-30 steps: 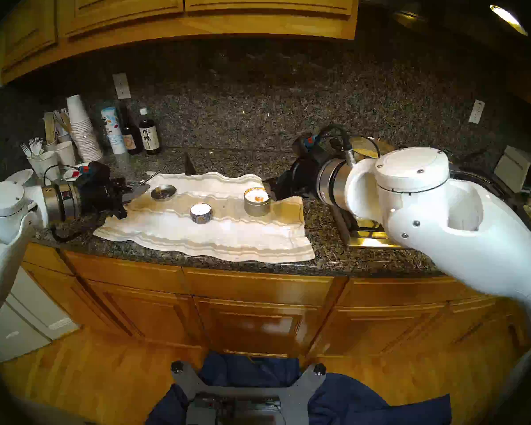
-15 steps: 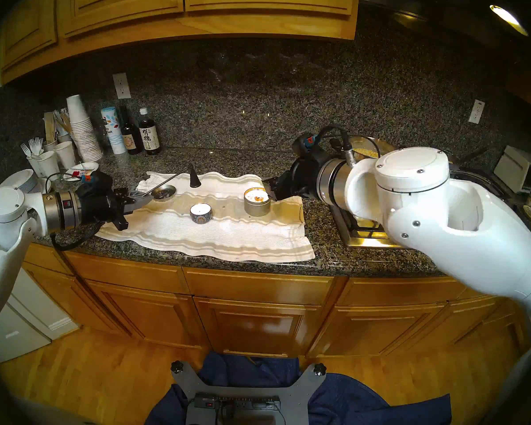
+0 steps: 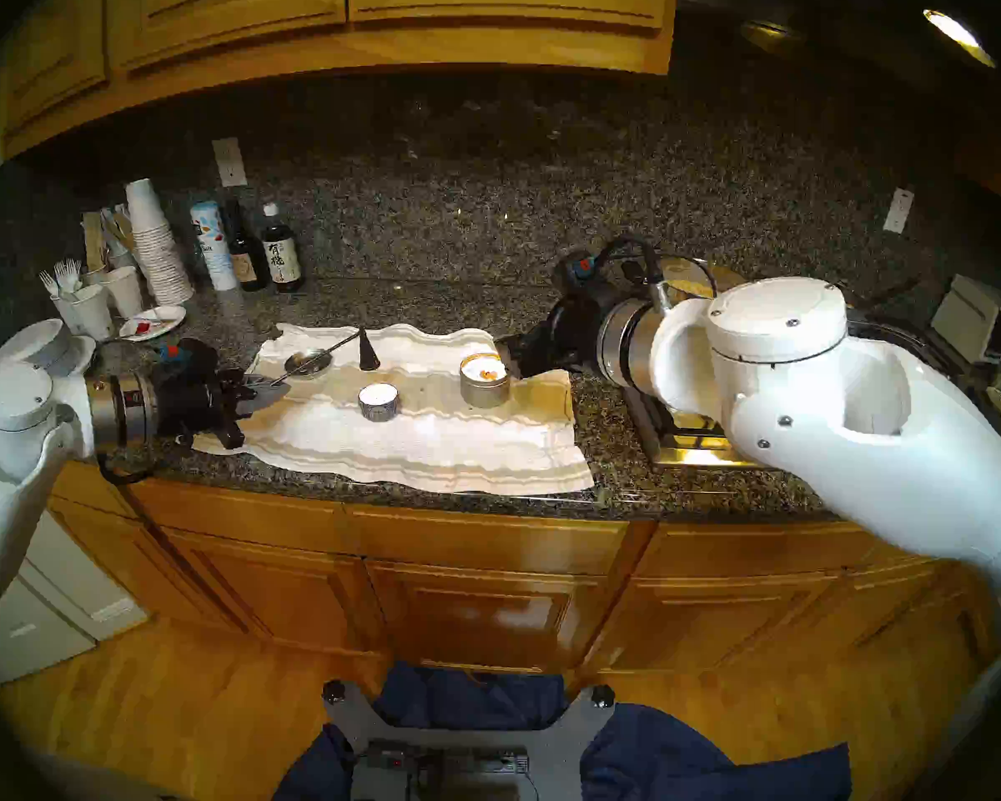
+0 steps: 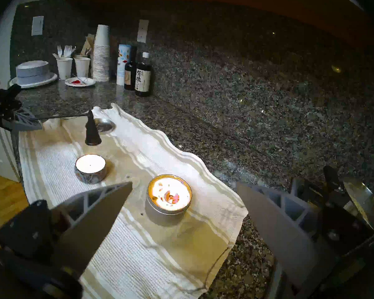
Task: Put out candle flame
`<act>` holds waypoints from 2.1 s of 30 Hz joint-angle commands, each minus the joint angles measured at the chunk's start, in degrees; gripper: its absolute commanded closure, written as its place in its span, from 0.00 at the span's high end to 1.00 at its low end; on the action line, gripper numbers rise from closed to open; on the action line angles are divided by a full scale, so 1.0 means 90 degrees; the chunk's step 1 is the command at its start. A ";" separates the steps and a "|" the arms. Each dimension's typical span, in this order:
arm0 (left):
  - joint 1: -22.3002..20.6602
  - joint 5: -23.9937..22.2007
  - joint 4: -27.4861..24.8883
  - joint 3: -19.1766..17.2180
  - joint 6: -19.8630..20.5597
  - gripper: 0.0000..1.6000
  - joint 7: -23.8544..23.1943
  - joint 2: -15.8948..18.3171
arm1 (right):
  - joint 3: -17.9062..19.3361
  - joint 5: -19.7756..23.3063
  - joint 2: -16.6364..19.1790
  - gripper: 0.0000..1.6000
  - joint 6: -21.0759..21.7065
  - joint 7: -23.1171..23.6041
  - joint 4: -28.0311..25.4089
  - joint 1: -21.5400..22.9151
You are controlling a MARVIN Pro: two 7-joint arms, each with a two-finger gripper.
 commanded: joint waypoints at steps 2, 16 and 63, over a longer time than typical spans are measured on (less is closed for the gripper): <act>0.0025 0.0081 -0.0164 -0.0067 -0.0031 0.00 0.0078 -0.0018 | 0.0158 -0.0029 0.0005 1.00 -0.0045 0.0000 -0.0004 0.0159; 0.0253 0.0013 -0.0287 -0.0250 0.0079 0.00 -0.0061 -0.0047 | 0.0157 -0.0029 0.0005 1.00 -0.0044 -0.0001 -0.0005 0.0159; 0.0293 0.0445 -0.0486 -0.0039 0.0168 0.00 0.0113 0.0013 | 0.0156 -0.0028 0.0005 1.00 -0.0045 -0.0002 -0.0005 0.0159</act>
